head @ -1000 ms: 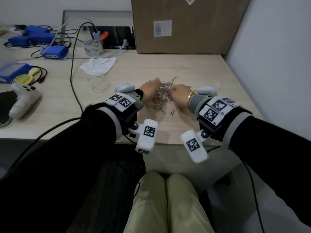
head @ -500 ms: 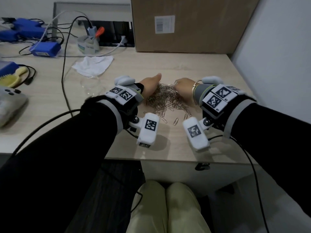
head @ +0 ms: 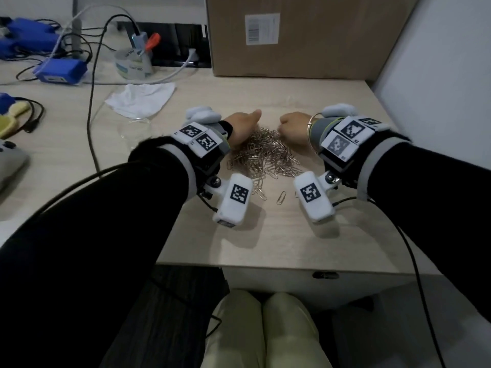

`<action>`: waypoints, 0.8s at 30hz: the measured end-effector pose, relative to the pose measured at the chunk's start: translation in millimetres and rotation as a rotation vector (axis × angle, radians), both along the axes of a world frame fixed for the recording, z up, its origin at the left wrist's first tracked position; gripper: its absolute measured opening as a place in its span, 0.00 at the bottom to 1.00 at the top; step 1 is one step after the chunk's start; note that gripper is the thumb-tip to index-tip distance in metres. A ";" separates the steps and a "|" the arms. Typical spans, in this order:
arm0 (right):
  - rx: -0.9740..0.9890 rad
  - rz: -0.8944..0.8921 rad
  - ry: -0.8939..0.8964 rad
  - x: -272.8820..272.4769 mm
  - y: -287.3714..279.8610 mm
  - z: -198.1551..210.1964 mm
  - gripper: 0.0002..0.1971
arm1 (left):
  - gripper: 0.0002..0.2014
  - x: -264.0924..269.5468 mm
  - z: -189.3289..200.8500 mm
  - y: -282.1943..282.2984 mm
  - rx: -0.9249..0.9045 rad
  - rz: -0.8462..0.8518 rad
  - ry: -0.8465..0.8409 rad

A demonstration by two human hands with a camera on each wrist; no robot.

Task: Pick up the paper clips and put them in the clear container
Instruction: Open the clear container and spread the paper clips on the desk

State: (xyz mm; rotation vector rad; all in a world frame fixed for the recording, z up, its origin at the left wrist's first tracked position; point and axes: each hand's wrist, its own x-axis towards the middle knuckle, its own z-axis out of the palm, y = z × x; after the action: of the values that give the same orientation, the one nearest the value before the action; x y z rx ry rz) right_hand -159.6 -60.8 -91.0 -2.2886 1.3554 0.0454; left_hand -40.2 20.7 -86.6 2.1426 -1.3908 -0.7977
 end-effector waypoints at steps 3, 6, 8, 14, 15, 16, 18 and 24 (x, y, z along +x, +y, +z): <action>0.043 0.047 -0.069 -2.0 17.2 1.4 0.12 | 0.28 -2.9 -6.1 4.7 0.009 -0.041 0.048; 0.053 0.098 -0.143 -11.6 32.2 4.6 0.17 | 0.28 -4.4 -7.8 14.7 -0.035 -0.065 0.066; 0.024 0.103 -0.221 -22.0 39.8 12.9 0.19 | 0.26 -4.5 -2.8 23.7 -0.127 -0.021 0.062; 0.132 -0.012 -0.575 -68.0 58.9 31.5 0.12 | 0.18 -0.1 15.7 64.4 -0.304 -0.054 0.259; 0.215 0.017 -0.552 -74.8 66.5 30.8 0.12 | 0.18 -2.7 16.2 73.7 -0.246 -0.106 0.282; 0.326 0.056 -0.500 -79.2 73.1 27.4 0.13 | 0.18 -5.6 14.4 79.9 -0.151 -0.172 0.318; 0.530 0.161 -0.376 -82.5 88.5 17.7 0.13 | 0.16 -15.4 9.2 90.7 0.078 -0.333 0.374; 0.345 0.097 -0.353 -58.4 100.0 -1.6 0.17 | 0.14 -37.4 -5.8 78.6 0.068 -0.261 0.293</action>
State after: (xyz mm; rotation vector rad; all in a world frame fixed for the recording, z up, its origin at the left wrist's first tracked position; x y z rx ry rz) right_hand -218.0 39.3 -92.6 -1.9582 0.9720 -0.0832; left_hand -77.6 99.3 -92.4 1.8208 -1.5173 -1.2196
